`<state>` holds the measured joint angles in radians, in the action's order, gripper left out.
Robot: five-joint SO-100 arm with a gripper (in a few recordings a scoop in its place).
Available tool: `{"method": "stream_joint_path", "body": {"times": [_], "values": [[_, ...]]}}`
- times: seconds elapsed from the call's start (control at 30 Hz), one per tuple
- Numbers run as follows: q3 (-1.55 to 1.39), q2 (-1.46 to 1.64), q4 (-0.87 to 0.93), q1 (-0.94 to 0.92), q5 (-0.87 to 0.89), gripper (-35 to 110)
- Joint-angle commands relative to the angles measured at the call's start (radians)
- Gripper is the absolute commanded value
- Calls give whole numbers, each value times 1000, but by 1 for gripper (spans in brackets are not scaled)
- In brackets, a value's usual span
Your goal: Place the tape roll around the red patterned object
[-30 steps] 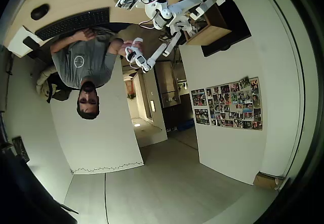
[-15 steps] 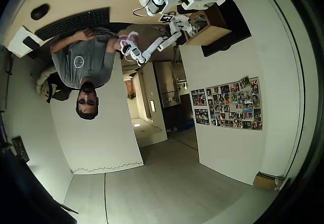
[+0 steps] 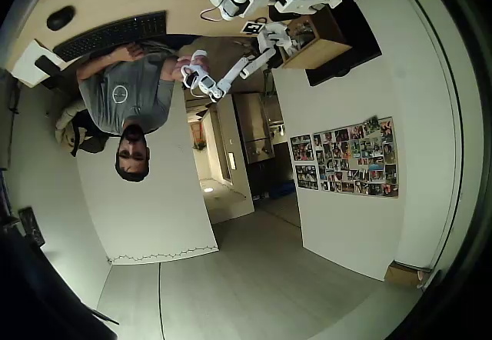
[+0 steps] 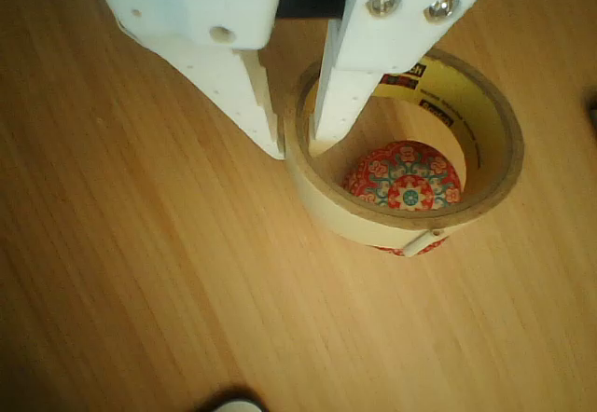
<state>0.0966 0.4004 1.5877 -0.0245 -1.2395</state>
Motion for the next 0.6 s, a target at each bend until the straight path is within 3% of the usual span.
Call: {"method": "stream_joint_path", "body": {"times": [0.0, 0.57], "values": [[61, 71, -34, -5, -26, 0], [80, 67, -58, 28, -5, 0]]}}
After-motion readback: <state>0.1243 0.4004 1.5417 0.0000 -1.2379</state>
